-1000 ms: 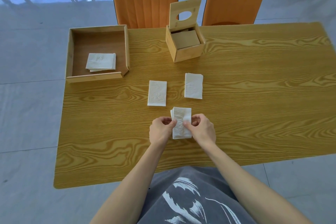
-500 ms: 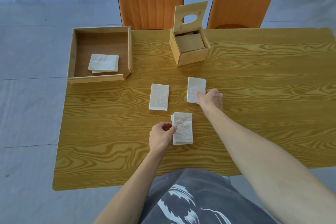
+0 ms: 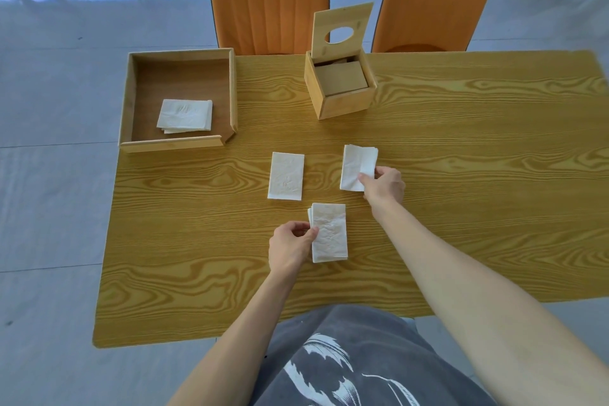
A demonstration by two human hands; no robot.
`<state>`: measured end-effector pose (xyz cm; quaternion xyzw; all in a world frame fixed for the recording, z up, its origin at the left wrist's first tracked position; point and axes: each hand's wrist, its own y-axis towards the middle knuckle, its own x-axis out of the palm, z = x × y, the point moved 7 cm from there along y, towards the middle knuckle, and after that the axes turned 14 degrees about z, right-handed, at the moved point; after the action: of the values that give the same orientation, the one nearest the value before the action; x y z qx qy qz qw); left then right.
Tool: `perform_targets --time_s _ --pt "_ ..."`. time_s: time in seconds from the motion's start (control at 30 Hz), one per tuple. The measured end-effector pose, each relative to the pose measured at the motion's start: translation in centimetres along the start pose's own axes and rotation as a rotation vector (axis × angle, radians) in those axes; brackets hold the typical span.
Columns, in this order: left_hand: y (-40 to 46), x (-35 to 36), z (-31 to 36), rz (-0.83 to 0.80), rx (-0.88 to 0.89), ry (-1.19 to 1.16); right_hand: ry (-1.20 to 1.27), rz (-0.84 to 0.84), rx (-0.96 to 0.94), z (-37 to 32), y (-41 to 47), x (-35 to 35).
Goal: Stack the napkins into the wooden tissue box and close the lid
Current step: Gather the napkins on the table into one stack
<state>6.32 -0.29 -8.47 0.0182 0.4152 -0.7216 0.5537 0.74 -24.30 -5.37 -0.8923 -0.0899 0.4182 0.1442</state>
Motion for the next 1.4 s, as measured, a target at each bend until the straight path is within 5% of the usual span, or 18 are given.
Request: perform_targets --time_s 0.27,0.6,1.17,1.4 --pt "0.0 0.0 0.1 -0.008 -0.015 -0.002 0.354 -0.189 0.156 3.4 -2.1 -2.1" --pt "-0.2 0.0 -0.1 -0.015 -0.045 -0.036 0.309 -0.397 0.121 7.7 -8.0 -1.4" --pt "-0.7 -0.2 0.4 0.009 -0.023 -0.009 -0.212 -0.174 -0.274 6.9 -7.9 -1.3" --pt "-1.6 -0.1 1.6 0.041 0.086 0.237 -0.196 -0.075 -0.451 -0.6 -7.5 0.4"
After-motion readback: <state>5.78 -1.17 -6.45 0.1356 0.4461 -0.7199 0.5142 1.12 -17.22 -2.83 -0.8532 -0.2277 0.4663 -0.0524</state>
